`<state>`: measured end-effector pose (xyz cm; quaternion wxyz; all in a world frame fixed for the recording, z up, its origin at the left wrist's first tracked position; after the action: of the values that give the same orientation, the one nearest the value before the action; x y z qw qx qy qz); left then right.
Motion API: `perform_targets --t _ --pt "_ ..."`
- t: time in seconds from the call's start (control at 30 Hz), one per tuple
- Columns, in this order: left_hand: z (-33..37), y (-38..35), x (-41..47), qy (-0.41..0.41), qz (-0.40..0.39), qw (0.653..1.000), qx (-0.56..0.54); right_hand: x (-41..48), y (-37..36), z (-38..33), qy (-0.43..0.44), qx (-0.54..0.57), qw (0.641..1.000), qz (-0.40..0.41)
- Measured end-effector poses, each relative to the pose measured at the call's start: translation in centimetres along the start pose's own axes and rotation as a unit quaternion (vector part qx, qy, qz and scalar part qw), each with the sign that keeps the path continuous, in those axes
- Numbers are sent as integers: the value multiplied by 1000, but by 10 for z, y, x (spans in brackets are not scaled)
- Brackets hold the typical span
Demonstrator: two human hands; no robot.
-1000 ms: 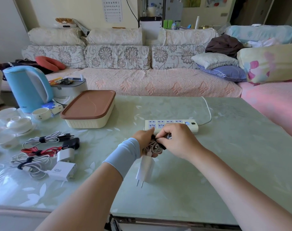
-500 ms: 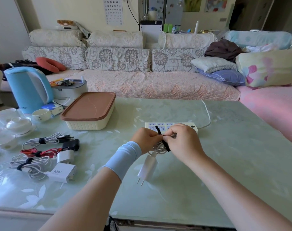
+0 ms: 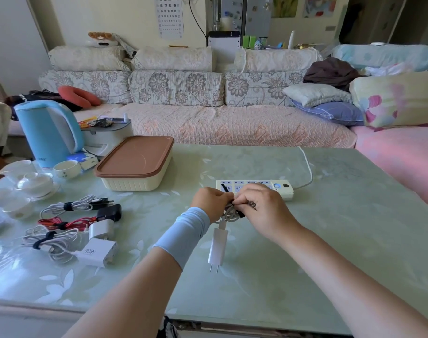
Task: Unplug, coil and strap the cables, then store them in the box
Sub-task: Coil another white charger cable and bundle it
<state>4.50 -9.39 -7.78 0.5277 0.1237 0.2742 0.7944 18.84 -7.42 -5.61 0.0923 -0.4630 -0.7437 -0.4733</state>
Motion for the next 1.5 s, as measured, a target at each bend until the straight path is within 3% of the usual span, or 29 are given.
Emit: perform_targets --t 0.17,0.33,0.5,0.63,0.8,0.93,1.17,1.5 --pt "3 3 -2 -33 25 999 14 1 4 6 -91 70 992 -49" --pt "20 -1 -14 -105 25 993 52 -3 18 21 -240 200 947 -72" --pt "36 -5 -22 -171 30 981 90 -10 20 30 -286 156 941 -94" --pt "36 -3 -26 -194 -22 977 84 -15 20 32 -307 156 931 -122" --pt "35 3 -29 -171 -146 973 43 -12 22 25 -255 74 952 -155" --pt "33 12 -27 -143 -184 972 21 -7 21 10 -178 25 975 -133" --pt "19 16 -20 -85 -164 980 -76 0 24 -3 -67 24 996 -48" --pt "13 9 -12 -99 -139 976 -136 -2 25 -11 -59 43 997 -8"
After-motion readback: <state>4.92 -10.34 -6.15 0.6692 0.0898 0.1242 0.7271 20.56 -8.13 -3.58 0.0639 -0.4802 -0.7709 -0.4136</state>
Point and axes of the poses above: each hand's wrist, its own x-axis towards the middle knuckle, its own y-axis out of the back of the hand, z = x × y, the point moved 5 cm from there along x, towards the middle knuckle, and after that the axes turned 2 degrees about x, right-handed, at the moved point
